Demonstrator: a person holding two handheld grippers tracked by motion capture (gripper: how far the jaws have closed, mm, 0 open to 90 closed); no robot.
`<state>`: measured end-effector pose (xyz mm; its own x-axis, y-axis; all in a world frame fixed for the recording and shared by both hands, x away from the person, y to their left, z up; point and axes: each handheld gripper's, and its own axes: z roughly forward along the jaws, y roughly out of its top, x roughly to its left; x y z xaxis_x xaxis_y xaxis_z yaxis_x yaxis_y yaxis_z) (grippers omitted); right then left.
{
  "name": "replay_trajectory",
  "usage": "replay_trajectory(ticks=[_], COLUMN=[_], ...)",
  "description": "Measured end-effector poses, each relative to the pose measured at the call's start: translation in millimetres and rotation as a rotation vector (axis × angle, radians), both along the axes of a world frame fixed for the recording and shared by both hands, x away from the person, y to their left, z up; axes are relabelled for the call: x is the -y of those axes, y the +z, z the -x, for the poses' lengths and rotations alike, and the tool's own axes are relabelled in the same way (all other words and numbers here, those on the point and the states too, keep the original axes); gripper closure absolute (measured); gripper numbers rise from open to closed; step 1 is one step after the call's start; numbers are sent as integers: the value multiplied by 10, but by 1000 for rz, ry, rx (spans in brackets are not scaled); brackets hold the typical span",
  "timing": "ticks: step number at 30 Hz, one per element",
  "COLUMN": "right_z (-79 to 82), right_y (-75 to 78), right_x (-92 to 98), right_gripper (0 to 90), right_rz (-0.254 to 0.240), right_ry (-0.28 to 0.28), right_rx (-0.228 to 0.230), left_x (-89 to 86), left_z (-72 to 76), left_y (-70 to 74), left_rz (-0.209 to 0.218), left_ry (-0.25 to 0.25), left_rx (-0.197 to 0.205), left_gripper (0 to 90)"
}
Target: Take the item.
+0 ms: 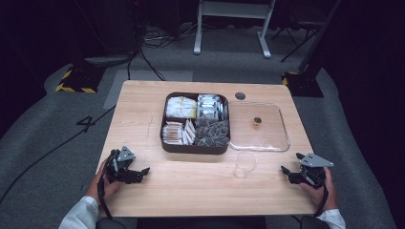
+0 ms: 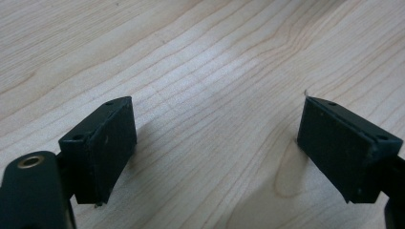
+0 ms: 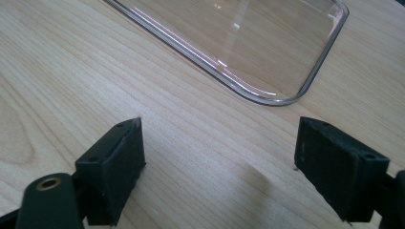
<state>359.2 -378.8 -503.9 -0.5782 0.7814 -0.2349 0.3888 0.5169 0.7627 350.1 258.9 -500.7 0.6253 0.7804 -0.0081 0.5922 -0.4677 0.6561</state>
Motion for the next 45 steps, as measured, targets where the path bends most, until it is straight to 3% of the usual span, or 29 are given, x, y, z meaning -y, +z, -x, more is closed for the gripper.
replay_trajectory(ticks=[3,4,7,8,12,14,16,23,24,27,34,45], right_z=[-5,-6,-6,-6,-4,-5,-5,-6,-6,-6,-6,-6], right_y=[1,1,1,1,1,1,1,1,1,1,1,1], right_x=[3,3,4,3,2,3,3,3,3,3,3,3], right_gripper=[176,177,176,176,176,176,176,176,176,176,176,176], right_rz=[-1,-4,-3,-5,-2,-2,-2,-7,-4,-4,-5,-6], right_ry=[3,2,3,2,2,3,3,1,2,2,2,1], right_rx=[-2,-5,-3,-5,-2,-3,-3,-7,-5,-5,-6,-7], left_x=[7,29,35,24,23,24,25,49,50,49,98,175], left_z=[-8,-19,-42,-75,-144,-158,-186,-314,-354,-403,-484,-699], left_y=[15,30,54,88,173,196,278,393,437,519,636,814], left_rz=[-10,-29,-20,1,-9,7,24,16,7,30,21,63], left_ry=[-19,-19,-9,-21,-23,-26,-48,-56,-45,-42,-54,-54], left_rx=[-2,14,23,23,41,38,82,97,117,119,160,200], left_gripper=[157,162,181,177,167,166,161,204,204,204,204,205])
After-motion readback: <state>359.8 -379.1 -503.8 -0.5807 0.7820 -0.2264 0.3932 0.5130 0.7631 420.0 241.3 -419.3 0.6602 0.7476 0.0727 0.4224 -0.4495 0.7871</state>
